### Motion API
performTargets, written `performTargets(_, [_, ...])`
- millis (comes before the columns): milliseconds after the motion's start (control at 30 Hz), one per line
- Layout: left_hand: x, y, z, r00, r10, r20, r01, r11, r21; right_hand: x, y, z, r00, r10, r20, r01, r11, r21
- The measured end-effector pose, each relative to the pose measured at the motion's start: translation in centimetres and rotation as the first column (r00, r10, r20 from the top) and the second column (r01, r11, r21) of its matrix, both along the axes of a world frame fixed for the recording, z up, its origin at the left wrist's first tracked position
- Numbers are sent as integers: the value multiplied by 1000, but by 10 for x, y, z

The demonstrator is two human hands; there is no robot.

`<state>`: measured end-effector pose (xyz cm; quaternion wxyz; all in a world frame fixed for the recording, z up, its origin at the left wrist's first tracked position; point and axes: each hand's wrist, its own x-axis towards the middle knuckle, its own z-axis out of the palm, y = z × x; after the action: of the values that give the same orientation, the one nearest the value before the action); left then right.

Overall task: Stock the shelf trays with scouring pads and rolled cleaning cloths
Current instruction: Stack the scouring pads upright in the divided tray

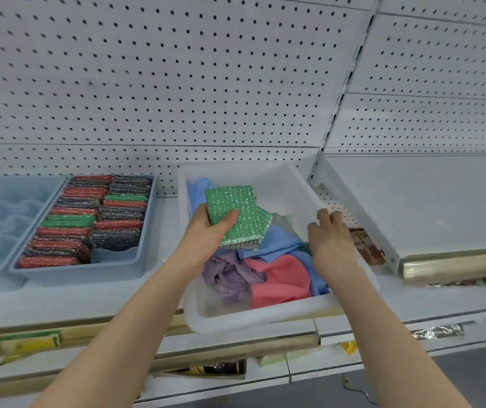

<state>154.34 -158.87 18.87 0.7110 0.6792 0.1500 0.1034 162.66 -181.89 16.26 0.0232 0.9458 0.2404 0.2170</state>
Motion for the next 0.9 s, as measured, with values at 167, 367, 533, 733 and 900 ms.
performTargets(167, [-11, 17, 2, 998, -40, 54, 39, 999, 22, -14, 18, 18, 942, -215, -257, 155, 960, -235])
performTargets(367, [-23, 72, 7, 991, 79, 109, -70, 994, -84, -18, 86, 56, 981, -23, -192, 83, 946, 312])
performTargets(533, [-43, 147, 8, 966, 249, 70, -240, 964, -117, -51, 178, 83, 931, 258, -258, -21, 743, 669])
performTargets(733, [-78, 240, -1, 913, 407, 5, -404, 909, -102, -82, 272, 61, 817, 464, -342, -182, 771, 610])
performTargets(900, [-101, 284, -18, 906, 420, -46, -423, 902, -82, -95, 319, 32, 850, 415, -323, -308, 891, 334])
